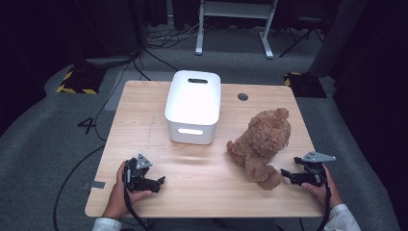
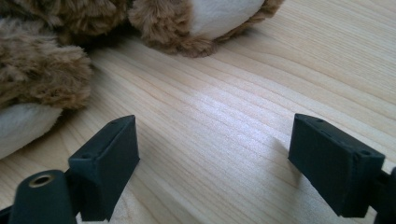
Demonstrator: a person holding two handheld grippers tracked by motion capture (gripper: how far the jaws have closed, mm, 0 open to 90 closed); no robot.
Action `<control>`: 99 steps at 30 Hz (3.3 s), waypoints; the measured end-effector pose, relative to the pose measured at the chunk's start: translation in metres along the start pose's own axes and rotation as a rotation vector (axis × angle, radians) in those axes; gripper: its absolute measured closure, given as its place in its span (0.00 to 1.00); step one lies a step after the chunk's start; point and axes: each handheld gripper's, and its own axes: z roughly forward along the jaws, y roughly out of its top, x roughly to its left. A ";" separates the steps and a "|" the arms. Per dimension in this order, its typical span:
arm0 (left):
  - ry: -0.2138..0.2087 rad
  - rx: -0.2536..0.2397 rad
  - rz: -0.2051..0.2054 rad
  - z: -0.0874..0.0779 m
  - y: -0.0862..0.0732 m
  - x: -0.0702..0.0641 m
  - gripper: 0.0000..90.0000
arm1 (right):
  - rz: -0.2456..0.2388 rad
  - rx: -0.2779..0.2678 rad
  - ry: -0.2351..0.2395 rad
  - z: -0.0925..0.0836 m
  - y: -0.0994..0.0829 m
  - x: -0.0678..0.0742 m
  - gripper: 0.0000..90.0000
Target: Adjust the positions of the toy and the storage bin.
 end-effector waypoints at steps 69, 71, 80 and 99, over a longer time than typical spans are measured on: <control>0.002 0.001 -0.002 0.000 0.000 -0.001 0.01 | -0.143 -0.164 0.161 -0.034 0.034 0.074 0.25; 0.003 0.001 -0.001 0.000 0.000 0.000 0.01 | -0.150 -0.161 0.166 -0.033 0.035 0.078 0.25; 0.002 0.001 -0.002 0.000 0.000 -0.001 0.01 | -0.148 -0.128 0.162 -0.023 0.036 0.088 0.25; 0.002 0.001 -0.003 0.000 0.001 -0.001 0.01 | -0.149 -0.027 0.079 0.009 0.024 0.090 0.32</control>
